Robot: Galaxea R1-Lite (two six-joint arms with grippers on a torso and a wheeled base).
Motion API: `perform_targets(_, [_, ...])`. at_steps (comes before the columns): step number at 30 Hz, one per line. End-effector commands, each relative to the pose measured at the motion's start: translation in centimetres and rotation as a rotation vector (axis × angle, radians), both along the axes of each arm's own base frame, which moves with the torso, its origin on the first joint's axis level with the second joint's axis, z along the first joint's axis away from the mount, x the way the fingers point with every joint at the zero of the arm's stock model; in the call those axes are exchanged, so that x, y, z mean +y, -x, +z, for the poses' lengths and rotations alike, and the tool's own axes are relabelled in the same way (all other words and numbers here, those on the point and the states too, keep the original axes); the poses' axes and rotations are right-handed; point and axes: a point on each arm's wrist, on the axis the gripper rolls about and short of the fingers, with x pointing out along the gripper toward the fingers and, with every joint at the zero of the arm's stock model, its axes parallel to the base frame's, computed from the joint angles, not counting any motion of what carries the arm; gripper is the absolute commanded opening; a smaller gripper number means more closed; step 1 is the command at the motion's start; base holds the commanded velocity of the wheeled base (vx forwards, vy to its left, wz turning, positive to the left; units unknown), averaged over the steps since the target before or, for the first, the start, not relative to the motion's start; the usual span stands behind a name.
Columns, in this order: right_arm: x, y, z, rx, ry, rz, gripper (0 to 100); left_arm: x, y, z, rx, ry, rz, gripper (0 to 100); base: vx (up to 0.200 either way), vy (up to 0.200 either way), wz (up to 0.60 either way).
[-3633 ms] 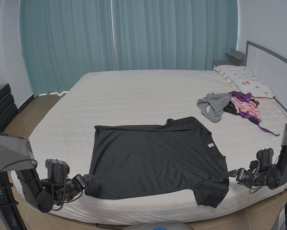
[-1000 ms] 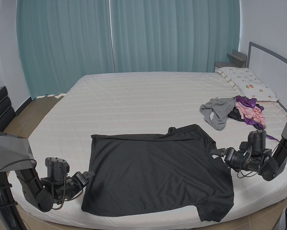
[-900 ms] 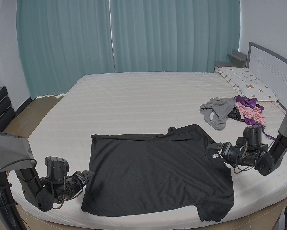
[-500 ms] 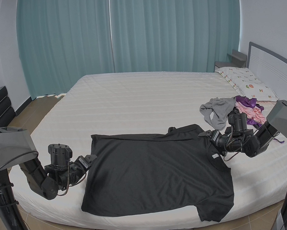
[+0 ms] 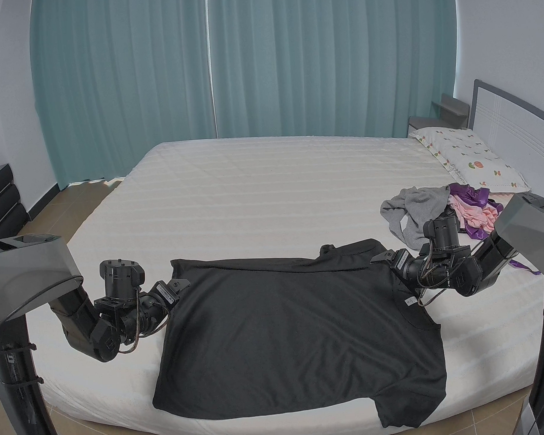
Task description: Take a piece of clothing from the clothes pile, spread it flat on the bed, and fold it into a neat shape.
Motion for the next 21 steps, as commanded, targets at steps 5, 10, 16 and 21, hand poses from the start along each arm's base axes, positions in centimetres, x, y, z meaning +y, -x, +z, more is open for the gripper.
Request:
perform_targets(5, [-0.1, -0.3, -0.2, -0.003, 0.001, -0.004, 100, 0.5, -2.3, -0.9, -0.018, -0.001, 0.022, 100, 0.0, 0.0, 0.0])
perform_targets(10, [-0.4, -0.4, -0.4, 0.001, 0.003, -0.011, 100, 1.4, -4.3, -1.0, -0.045, 0.003, 0.055, 100, 0.0, 0.0, 0.0])
perform_targets(16, [-1.0, -0.9, -0.4, -0.007, 0.003, -0.025, 100, 2.5, -8.5, -1.3, -0.042, 0.001, 0.092, 100, 0.0, 0.0, 0.0])
perform_targets(21, [-1.6, -1.0, -0.3, -0.011, 0.008, -0.034, 100, 2.5, -11.2, -2.3, -0.043, -0.017, 0.082, 100, 0.0, 0.0, 0.0])
